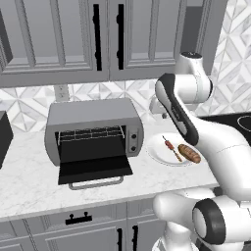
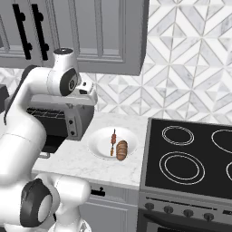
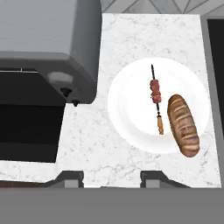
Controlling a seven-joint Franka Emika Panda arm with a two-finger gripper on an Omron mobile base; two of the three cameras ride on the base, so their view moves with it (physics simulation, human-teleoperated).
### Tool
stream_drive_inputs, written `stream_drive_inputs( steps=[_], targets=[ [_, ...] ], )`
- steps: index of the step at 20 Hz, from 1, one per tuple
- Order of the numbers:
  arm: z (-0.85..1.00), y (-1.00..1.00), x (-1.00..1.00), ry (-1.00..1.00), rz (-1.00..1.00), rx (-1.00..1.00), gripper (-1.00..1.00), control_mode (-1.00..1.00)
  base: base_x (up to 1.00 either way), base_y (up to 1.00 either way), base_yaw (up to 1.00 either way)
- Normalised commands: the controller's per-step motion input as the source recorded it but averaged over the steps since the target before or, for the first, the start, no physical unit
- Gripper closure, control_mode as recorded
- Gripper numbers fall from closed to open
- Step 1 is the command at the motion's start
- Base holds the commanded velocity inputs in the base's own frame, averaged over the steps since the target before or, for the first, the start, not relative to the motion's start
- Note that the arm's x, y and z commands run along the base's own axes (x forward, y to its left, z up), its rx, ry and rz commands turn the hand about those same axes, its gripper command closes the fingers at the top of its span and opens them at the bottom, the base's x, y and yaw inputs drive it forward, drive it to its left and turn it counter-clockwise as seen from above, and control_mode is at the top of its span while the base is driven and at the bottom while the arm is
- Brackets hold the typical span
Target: Pick up the kebab skewer and baguette bread, and place them inside the toaster oven. Close the toaster oven door and start by setting the timer.
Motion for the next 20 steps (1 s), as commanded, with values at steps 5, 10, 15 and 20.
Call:
stream_drive_inputs(
  steps=[5,10,15,20],
  targets=[
    [-0.03,0.18,-0.69,-0.04,0.0,0.0,-1.0,-1.0,0.0,0.0,0.0],
    [-0.35,1.0,-0.81,-0.25,-0.06,-0.05,-1.0,-1.0,0.0,0.0,0.0],
    [-0.32,1.0,0.02,-0.31,-0.05,0.01,-1.0,-1.0,0.0,0.0,0.0],
    [-0.4,1.0,0.33,-0.38,-0.05,0.04,-1.0,-1.0,0.0,0.0,0.0]
  ],
)
